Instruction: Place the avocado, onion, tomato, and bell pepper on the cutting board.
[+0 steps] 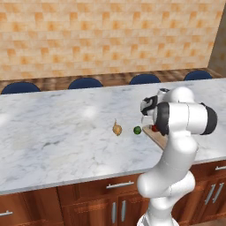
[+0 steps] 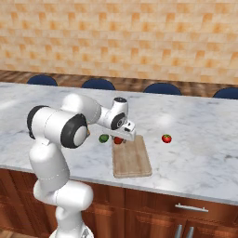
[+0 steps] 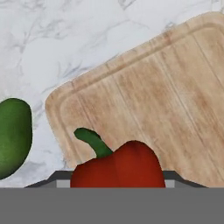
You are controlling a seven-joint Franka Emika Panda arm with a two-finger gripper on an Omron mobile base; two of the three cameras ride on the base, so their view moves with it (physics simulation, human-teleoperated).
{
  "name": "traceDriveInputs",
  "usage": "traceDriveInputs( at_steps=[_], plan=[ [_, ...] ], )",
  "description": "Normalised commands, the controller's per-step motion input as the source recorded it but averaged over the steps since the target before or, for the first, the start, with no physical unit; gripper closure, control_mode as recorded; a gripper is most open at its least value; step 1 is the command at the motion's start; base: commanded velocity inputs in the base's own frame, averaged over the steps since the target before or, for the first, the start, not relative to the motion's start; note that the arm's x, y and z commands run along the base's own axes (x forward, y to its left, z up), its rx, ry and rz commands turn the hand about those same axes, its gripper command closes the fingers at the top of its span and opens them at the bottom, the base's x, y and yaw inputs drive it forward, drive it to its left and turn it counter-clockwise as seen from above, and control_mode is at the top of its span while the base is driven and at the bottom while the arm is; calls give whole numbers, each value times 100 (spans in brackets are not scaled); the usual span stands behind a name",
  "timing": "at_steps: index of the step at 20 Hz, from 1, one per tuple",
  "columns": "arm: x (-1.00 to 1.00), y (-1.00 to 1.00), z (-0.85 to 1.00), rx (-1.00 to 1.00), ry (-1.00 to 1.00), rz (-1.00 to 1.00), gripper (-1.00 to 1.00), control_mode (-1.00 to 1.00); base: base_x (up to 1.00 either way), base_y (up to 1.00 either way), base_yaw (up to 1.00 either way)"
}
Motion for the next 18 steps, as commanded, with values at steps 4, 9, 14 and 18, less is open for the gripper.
traceDriveInputs(
  at_steps=[4,9,14,18],
  plan=[
    [32,-18,-23,0,0,0,100,-100,0,0,0],
    [29,-10,-28,0,0,0,100,-100,0,0,0],
    [22,-1,-41,0,0,0,-100,-100,0,0,0],
    [11,0,-38,0,0,0,-100,-100,0,0,0]
  ],
)
